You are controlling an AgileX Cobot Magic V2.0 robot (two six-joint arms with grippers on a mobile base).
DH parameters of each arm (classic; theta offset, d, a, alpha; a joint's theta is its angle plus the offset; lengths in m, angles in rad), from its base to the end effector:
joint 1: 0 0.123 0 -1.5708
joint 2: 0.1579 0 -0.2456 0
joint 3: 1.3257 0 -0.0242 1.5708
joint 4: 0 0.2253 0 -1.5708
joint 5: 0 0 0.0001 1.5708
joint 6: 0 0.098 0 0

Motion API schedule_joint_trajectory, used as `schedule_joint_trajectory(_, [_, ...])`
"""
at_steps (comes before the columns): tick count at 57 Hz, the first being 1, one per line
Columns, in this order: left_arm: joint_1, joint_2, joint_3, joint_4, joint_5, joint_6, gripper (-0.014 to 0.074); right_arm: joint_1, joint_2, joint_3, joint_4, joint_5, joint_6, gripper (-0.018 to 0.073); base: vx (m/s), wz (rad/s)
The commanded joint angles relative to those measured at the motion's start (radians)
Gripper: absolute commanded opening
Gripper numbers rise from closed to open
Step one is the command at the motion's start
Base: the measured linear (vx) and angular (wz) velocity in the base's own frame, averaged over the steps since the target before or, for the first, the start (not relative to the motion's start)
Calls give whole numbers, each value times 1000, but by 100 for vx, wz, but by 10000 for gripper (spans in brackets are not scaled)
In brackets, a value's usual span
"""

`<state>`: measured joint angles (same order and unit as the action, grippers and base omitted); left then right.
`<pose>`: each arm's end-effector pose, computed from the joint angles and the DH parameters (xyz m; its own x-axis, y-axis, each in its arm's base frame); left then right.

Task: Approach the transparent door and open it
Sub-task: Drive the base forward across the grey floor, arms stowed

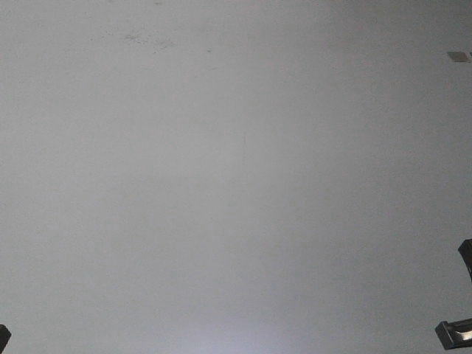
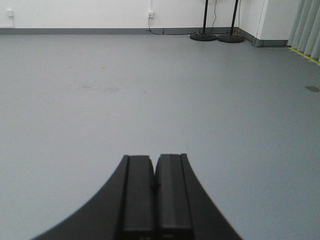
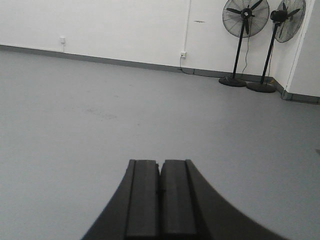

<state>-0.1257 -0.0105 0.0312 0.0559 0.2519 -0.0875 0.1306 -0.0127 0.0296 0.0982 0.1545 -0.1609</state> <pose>0.0761 -0.0082 0.1801 -0.1861 -0.0101 -0.9825 0.1056 0.9939 -0.0302 0.0768 0.0116 0.1902 -0.0732 -0.0740 -0.9946 -0.1501 0.9867 -0.0623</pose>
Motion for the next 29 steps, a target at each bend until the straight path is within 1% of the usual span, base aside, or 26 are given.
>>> schedule_joint_trajectory(1, [-6, -15, 15, -9, -75, -4, -6, -3, -13, 5, -7, -83, -11, -1, 0, 0])
schedule_joint_trajectory(29, [-6, -15, 15, -9, -75, -4, -6, -3, -13, 5, -7, -83, -11, -1, 0, 0])
